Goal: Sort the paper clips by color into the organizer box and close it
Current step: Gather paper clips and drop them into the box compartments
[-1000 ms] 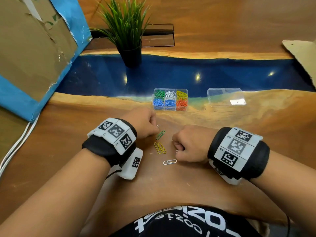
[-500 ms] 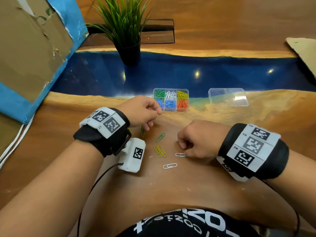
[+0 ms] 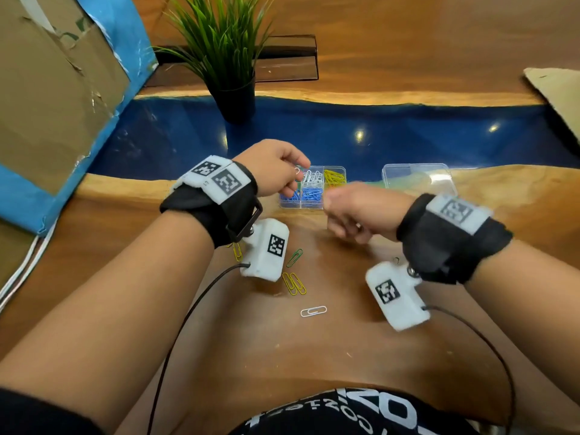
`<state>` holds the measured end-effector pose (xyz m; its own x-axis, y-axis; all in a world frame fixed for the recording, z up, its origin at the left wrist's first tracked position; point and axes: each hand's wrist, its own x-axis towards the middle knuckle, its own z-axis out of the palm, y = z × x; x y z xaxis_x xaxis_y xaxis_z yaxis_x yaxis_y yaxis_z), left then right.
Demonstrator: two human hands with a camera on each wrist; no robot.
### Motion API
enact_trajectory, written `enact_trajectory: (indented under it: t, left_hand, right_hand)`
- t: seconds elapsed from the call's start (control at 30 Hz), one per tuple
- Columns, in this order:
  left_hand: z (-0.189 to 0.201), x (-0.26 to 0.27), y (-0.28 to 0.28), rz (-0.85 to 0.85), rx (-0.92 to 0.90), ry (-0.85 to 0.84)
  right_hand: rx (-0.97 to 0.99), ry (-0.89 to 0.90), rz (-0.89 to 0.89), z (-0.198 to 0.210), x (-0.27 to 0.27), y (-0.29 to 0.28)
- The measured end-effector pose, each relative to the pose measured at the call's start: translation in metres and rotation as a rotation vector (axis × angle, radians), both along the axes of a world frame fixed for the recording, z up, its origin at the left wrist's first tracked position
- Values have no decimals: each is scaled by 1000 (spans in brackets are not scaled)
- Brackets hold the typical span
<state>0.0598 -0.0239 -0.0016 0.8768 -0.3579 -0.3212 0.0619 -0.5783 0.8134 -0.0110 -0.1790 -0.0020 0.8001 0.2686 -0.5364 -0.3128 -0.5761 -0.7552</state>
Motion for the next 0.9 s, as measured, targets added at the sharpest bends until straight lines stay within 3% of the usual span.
enact_trajectory:
  t: [0.07, 0.13, 0.17, 0.33, 0.57, 0.9]
  left_hand:
    - [1, 5, -8, 39, -26, 19]
    - [6, 7, -16, 96, -69, 44]
    - [9, 6, -19, 129, -107, 83]
    - [17, 2, -20, 173, 83, 55]
    - [6, 11, -30, 271, -175, 202]
    - [8, 9, -34, 163, -12, 104]
  right_hand:
    - [270, 82, -259, 7, 15, -2]
    - [401, 97, -434, 12, 31, -3]
    - [425, 95, -498, 14, 38, -3]
    - [426, 165, -695, 15, 56, 1]
    - [387, 181, -692, 25, 56, 5]
    - [287, 197, -624, 38, 54, 9]
